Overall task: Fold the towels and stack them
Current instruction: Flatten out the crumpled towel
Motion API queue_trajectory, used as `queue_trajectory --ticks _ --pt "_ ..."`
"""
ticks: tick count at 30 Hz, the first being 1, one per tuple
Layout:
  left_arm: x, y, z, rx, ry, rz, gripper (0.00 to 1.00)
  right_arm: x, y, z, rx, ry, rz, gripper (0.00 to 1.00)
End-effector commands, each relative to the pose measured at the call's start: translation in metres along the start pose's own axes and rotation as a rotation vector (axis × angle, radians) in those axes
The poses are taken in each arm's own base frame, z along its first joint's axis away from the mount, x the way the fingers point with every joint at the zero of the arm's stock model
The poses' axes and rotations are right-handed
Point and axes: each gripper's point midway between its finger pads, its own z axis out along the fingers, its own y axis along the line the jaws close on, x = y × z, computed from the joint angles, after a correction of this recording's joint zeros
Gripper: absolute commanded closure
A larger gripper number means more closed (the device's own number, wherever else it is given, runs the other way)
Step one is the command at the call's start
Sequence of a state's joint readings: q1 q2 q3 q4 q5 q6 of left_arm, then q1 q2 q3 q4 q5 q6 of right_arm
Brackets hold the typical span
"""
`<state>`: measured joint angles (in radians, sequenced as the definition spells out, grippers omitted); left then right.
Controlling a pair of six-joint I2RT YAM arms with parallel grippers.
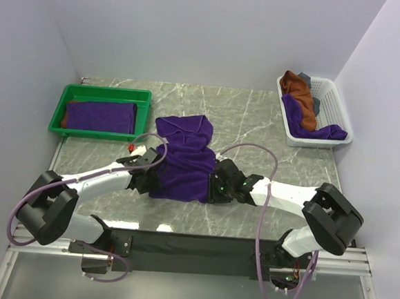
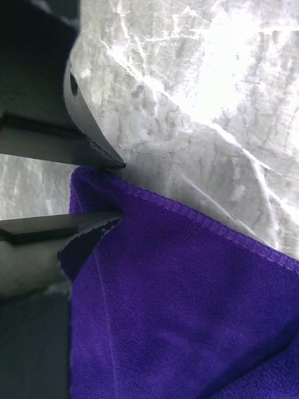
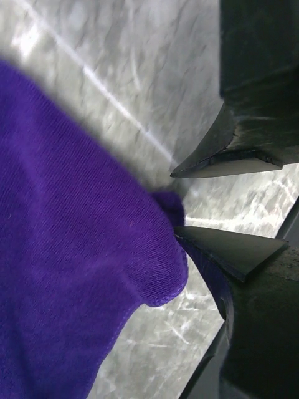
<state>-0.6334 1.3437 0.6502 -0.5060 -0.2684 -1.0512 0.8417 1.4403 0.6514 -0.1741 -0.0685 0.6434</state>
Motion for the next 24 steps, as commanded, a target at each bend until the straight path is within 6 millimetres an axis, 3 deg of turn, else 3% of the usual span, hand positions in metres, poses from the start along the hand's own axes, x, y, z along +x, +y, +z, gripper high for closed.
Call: queue_trajectory --ticks 1,7,9,10,11,13,16,17,20,21,23,24 --pt "0.014 0.013 0.014 -0.049 0.040 0.027 0.61 -0.007 0.012 0.006 -0.010 -0.012 -0.010 0.56" --pt "0.017 0.020 0.017 -0.076 0.046 0.034 0.80 -0.003 0.003 0.012 0.044 0.001 -0.014 0.59" --pt "0.014 0.021 0.015 -0.081 0.034 0.037 0.90 -0.005 0.000 0.009 0.066 -0.001 -0.022 0.70" --pt "0.013 0.022 0.013 -0.087 0.030 0.038 0.96 -0.008 -0.004 0.008 0.090 -0.013 -0.029 0.84" --pt "0.011 0.022 0.012 -0.089 0.025 0.038 0.99 -0.012 -0.006 0.005 0.104 -0.025 -0.048 0.90" --pt "0.003 0.017 0.006 -0.080 0.004 0.038 0.99 -0.024 -0.013 -0.006 0.168 -0.048 -0.077 1.00" --pt "-0.008 0.010 -0.005 -0.067 -0.017 0.042 0.99 -0.056 -0.026 -0.040 0.303 -0.125 -0.167 1.00" --pt "-0.009 0.011 -0.008 -0.073 -0.016 0.046 0.99 -0.073 -0.032 -0.060 0.363 -0.191 -0.178 1.00" --pt "-0.017 0.004 -0.020 -0.050 -0.034 0.043 0.99 -0.094 -0.035 -0.110 0.444 -0.237 -0.218 1.00" --pt "-0.018 0.003 -0.024 -0.044 -0.036 0.043 0.99 -0.089 -0.038 -0.124 0.467 -0.208 -0.231 1.00" --pt "-0.017 0.002 -0.028 -0.029 -0.024 0.050 0.99 -0.075 -0.038 -0.131 0.452 -0.157 -0.236 1.00" --pt "-0.014 0.004 -0.029 -0.028 -0.014 0.048 0.99 -0.053 -0.039 -0.127 0.426 -0.084 -0.243 1.00"
